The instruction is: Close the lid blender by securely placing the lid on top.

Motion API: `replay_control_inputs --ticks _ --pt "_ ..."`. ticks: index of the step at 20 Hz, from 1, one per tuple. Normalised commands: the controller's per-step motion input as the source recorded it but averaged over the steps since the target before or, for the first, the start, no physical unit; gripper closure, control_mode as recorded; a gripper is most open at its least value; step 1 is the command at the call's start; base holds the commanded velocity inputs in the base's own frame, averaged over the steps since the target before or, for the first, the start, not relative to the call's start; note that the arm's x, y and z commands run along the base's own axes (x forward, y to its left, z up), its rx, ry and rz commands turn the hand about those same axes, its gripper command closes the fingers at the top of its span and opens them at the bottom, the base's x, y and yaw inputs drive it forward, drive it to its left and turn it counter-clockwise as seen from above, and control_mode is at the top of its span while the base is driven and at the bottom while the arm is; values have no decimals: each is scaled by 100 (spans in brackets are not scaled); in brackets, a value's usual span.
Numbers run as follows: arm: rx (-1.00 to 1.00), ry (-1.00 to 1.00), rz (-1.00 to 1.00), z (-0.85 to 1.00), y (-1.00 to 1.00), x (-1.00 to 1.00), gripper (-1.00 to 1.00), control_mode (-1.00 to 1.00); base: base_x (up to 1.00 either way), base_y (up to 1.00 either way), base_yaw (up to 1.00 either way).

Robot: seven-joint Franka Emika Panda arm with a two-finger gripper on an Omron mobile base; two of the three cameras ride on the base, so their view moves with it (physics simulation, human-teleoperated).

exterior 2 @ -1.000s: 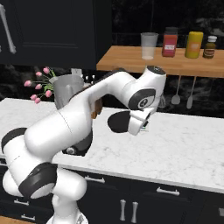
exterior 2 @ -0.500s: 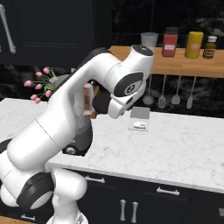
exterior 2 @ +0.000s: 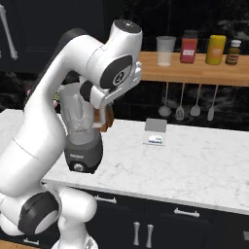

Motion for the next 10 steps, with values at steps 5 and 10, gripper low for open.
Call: replay_control_inputs --ticks 5,10 --pt "0 -1 -9 40 71 -1 100 -100 0 0 0" --pt "0 3 -10 5 61 0 100 -100 0 0 0"
